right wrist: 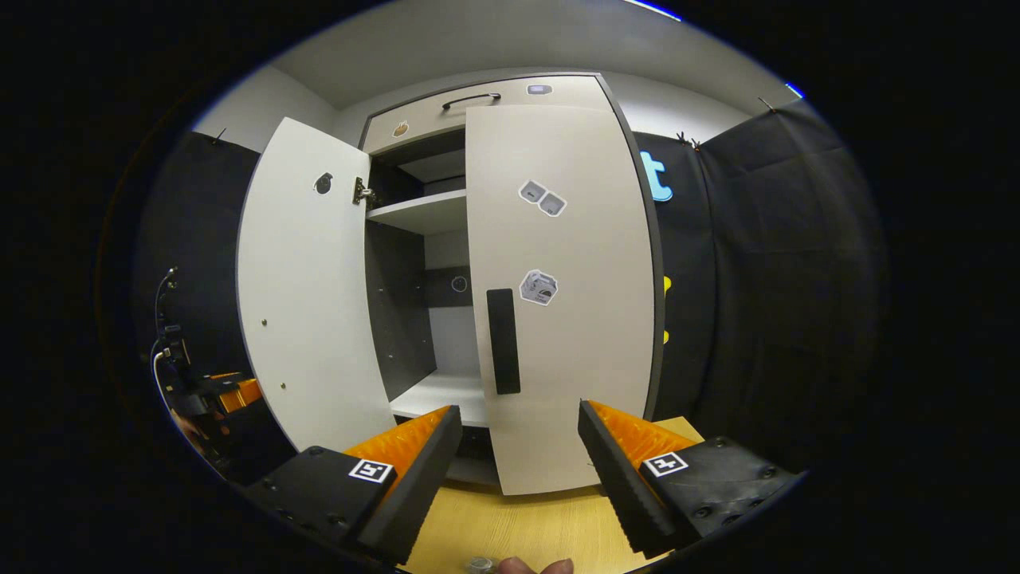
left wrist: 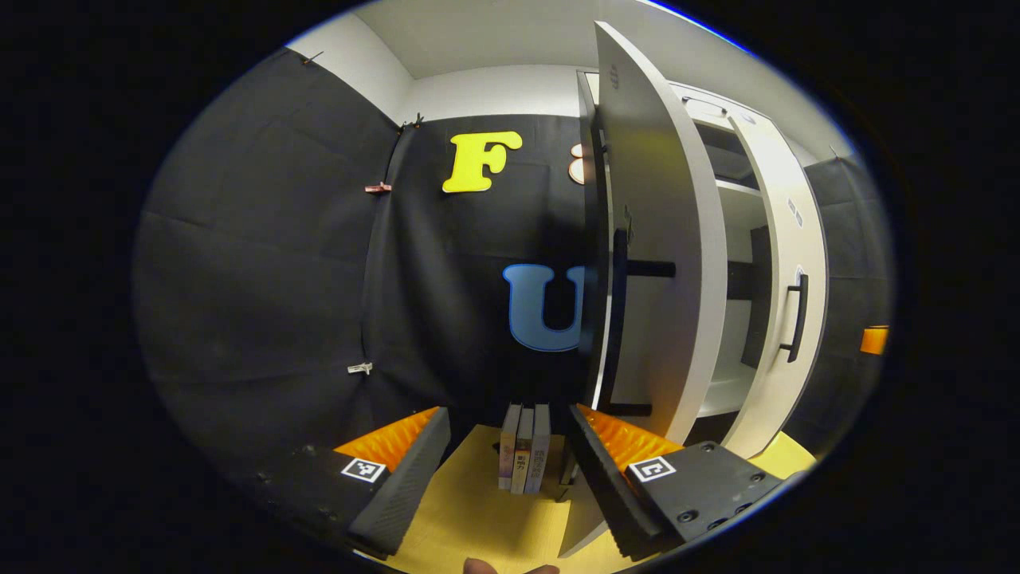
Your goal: Grasp the bottle in the cabinet with the left hand and place it on the coaster, then close the right door with the right hand and the left door with the left hand.
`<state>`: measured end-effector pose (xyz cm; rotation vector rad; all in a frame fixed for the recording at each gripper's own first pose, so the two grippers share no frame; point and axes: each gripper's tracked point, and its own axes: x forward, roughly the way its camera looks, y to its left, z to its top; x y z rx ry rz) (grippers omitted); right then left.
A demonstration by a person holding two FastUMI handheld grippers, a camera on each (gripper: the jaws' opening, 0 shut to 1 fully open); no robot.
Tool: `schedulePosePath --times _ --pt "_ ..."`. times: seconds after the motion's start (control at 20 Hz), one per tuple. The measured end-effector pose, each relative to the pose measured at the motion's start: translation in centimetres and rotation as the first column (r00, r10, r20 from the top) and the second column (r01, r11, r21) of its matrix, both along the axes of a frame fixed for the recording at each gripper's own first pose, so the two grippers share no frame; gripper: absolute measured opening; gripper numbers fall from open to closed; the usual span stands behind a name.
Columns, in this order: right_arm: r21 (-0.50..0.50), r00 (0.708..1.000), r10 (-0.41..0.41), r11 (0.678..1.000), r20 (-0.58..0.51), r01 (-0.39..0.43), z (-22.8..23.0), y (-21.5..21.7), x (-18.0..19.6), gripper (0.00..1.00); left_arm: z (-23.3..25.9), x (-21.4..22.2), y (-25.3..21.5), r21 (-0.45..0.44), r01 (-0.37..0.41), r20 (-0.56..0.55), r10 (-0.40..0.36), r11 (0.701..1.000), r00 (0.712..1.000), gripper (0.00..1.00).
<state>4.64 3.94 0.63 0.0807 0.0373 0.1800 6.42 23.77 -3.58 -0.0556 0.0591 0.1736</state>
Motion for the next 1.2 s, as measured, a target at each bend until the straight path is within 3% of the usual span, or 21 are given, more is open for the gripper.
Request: schedulePosePath --times 0.5,1.2 --pt "-0.004 1.000 0.013 1.000 -0.018 -0.014 -0.6 -1.3 -1.4 0.98 0.1 -0.2 -8.3 0.040 0.138 0.007 -0.139 0.990 0.990 0.95" --pt "0.021 0.996 -0.071 0.997 -0.050 0.072 -0.8 -7.8 -1.7 0.98 0.0 5.9 -20.1 0.036 0.273 -0.003 -0.274 0.961 0.962 0.92"
